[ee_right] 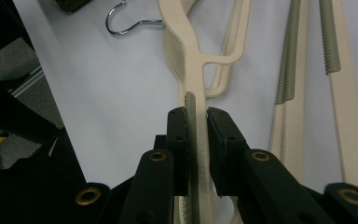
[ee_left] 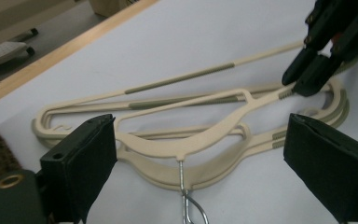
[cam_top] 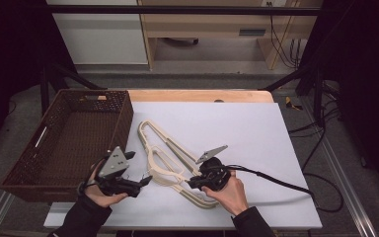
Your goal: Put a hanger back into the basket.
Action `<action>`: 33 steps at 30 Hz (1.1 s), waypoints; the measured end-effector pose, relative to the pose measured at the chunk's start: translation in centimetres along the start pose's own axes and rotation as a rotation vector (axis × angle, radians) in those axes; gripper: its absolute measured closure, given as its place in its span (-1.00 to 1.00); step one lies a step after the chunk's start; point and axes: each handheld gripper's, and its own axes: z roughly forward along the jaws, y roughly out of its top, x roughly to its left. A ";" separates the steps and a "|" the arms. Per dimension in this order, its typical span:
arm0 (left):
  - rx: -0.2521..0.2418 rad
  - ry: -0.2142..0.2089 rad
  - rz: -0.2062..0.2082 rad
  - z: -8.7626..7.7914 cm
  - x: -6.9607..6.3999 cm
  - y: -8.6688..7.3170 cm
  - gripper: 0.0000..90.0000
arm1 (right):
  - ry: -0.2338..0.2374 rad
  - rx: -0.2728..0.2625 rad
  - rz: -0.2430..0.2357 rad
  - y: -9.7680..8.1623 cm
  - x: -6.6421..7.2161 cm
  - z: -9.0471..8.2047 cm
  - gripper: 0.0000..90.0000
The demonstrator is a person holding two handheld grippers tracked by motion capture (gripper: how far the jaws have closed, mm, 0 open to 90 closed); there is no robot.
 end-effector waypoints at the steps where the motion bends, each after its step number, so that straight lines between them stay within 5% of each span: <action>1: 0.032 -0.020 0.027 1.1 -0.5 0.2 -0.78 | 0.001 -0.009 0.008 0.0 0.0 -0.1 0.77; 6: 0.082 -0.045 0.068 2.8 -1.2 0.5 -0.69 | 0.004 -0.009 0.006 0.1 0.0 -0.4 0.77; 17: 0.245 -0.036 0.272 7.4 -2.7 0.2 -0.32 | 0.019 -0.015 0.009 0.2 0.1 -0.9 0.77; 23: 0.259 -0.003 0.345 7.9 -3.2 0.1 -0.08 | 0.025 -0.013 0.003 0.3 0.1 -1.0 0.76; 33: 0.248 0.043 0.378 8.1 -3.2 -0.1 0.29 | 0.032 -0.012 0.006 0.3 0.1 -1.0 0.76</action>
